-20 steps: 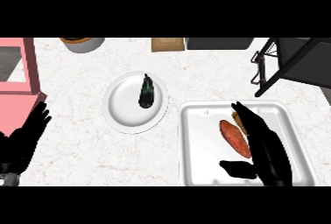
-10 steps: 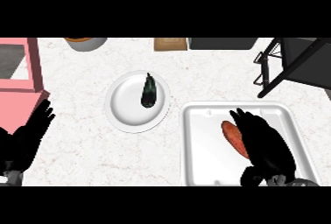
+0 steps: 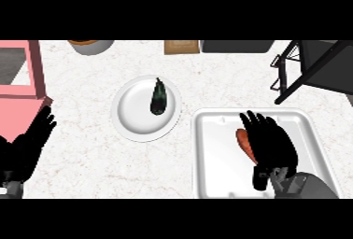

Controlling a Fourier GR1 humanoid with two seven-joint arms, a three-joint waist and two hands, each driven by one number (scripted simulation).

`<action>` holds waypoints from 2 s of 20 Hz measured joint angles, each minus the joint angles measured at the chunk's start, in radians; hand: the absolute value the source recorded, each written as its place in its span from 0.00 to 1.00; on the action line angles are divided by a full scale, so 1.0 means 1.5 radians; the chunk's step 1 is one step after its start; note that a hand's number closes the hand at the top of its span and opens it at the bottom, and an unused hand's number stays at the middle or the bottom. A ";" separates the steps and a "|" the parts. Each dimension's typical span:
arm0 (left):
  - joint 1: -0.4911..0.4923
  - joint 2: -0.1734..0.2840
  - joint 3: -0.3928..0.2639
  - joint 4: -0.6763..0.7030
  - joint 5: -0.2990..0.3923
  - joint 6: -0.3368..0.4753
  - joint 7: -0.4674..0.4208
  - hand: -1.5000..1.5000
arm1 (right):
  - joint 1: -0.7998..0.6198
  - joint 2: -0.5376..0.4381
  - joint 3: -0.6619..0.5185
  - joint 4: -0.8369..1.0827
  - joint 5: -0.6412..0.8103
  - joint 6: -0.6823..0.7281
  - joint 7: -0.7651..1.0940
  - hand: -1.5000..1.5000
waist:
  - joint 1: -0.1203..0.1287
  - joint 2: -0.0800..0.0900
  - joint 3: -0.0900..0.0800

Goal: Pick the sweet potato from the tray and place it in the tiered shelf

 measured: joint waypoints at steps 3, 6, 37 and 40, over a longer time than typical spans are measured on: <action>0.018 -0.014 0.007 -0.010 -0.016 -0.008 -0.006 0.50 | 0.001 0.000 -0.020 0.036 0.019 -0.001 -0.035 0.00 | 0.000 0.000 0.000; 0.018 -0.026 0.016 -0.005 -0.029 -0.017 -0.005 0.50 | -0.014 0.004 -0.044 0.081 0.039 -0.003 -0.067 0.00 | 0.000 0.000 0.000; 0.010 -0.114 0.117 -0.039 -0.132 -0.092 0.047 0.50 | -0.019 0.085 -0.148 0.316 0.232 -0.145 -0.324 1.00 | 0.000 -0.006 -0.005; 0.011 -0.115 0.126 -0.042 -0.134 -0.102 0.049 0.50 | -0.022 0.079 -0.159 0.301 0.242 -0.150 -0.338 1.00 | -0.001 -0.004 -0.003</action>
